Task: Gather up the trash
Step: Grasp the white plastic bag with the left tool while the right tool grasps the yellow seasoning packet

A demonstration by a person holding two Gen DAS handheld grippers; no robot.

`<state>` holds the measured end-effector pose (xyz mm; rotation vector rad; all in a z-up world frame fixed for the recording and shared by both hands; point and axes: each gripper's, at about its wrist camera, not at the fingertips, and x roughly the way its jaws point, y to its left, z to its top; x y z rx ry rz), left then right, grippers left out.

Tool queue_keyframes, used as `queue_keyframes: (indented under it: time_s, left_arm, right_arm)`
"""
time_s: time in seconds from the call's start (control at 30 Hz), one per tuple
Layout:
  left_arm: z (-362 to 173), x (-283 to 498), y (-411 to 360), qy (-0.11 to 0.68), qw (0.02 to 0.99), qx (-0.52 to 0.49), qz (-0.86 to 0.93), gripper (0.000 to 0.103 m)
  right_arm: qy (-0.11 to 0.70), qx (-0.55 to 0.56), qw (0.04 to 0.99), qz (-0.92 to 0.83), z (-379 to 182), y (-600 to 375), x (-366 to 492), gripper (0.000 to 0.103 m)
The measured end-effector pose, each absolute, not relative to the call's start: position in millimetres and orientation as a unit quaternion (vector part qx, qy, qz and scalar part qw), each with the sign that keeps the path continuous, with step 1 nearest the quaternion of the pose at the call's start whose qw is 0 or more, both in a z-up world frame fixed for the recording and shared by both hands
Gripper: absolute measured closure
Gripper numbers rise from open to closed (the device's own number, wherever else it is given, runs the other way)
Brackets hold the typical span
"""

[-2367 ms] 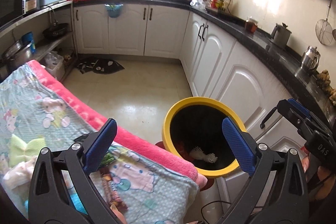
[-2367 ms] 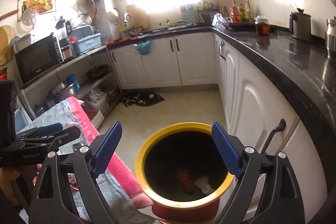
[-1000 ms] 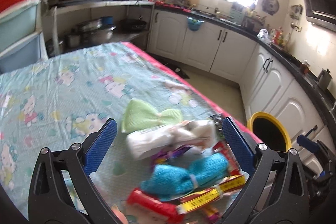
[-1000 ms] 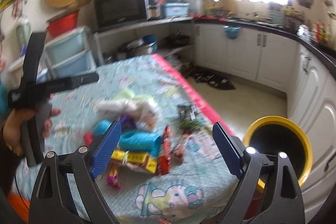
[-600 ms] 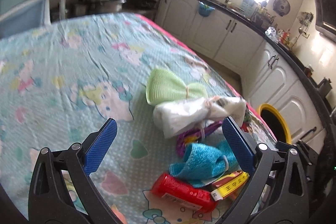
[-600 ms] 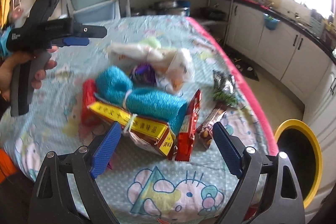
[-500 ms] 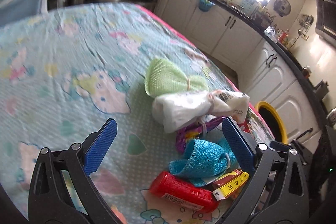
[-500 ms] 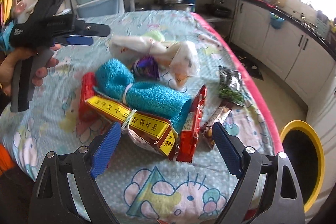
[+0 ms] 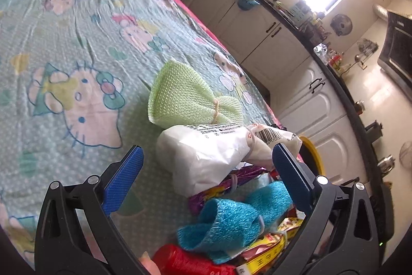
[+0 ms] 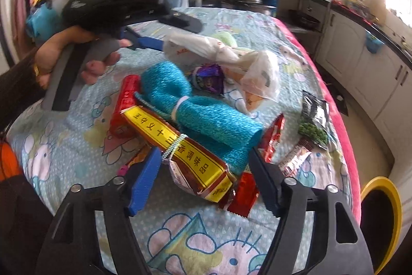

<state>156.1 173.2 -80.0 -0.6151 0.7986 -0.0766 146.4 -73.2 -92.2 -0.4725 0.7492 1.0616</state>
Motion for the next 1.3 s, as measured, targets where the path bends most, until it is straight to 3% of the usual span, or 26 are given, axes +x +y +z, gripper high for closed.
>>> queue_keyframes:
  time_s: [0.03, 0.1, 0.2, 0.23, 0.27, 0.33, 0.37, 0.47, 0.63, 0.73, 0.9, 1.0, 1.17, 1.23, 1.3]
  left_arm:
    - [-82, 157, 173, 0.385, 0.872, -0.299, -0.038, 0.011]
    - [-84, 158, 174, 0.390, 0.870, -0.301, -0.036, 0.022]
    - [-89, 160, 174, 0.399, 0.864, -0.305, -0.033, 0.037]
    - [-90, 159, 174, 0.400, 0.864, -0.303, -0.032, 0.037]
    - [-90, 159, 173, 0.401, 0.864, -0.304, -0.033, 0.039]
    - [-91, 158, 173, 0.401, 0.863, -0.304, -0.034, 0.044]
    - [-90, 158, 173, 0.401, 0.864, -0.303, -0.033, 0.048]
    - [-86, 155, 172, 0.399, 0.868, -0.293, -0.036, 0.054]
    - [-70, 143, 169, 0.383, 0.881, -0.274, -0.038, 0.063]
    - [-57, 137, 165, 0.371, 0.891, -0.258, -0.038, 0.066]
    - [-36, 130, 159, 0.353, 0.902, -0.244, -0.045, 0.066]
    - [-27, 127, 155, 0.346, 0.907, -0.233, -0.048, 0.066]
    - [-16, 123, 150, 0.337, 0.912, -0.227, -0.052, 0.066]
    - [-12, 120, 150, 0.333, 0.914, -0.227, -0.054, 0.066]
    - [-10, 119, 150, 0.330, 0.915, -0.226, -0.055, 0.066]
  right_arm:
    - [0.346, -0.220, 0.766, 0.496, -92, -72, 145, 0.044]
    - [0.347, -0.222, 0.757, 0.507, -92, -71, 144, 0.051]
    - [0.343, -0.225, 0.752, 0.515, -91, -71, 142, 0.054]
    - [0.344, -0.224, 0.751, 0.518, -90, -71, 141, 0.056]
    - [0.342, -0.223, 0.751, 0.520, -89, -72, 141, 0.064]
    - [0.337, -0.218, 0.749, 0.527, -87, -73, 140, 0.071]
    - [0.335, -0.217, 0.749, 0.529, -87, -74, 140, 0.087]
    - [0.329, -0.218, 0.746, 0.536, -85, -72, 136, 0.094]
    - [0.326, -0.215, 0.749, 0.535, -79, -76, 130, 0.093]
    - [0.322, -0.229, 0.752, 0.528, -76, -75, 127, 0.063]
    - [0.330, -0.278, 0.740, 0.516, -86, -59, 123, 0.060]
    - [0.350, -0.293, 0.718, 0.525, -89, -46, 130, 0.053]
    - [0.370, -0.330, 0.695, 0.520, -96, -24, 138, 0.055]
    - [0.363, -0.331, 0.693, 0.528, -95, -20, 133, 0.068]
    - [0.353, -0.337, 0.693, 0.531, -94, -18, 128, 0.071]
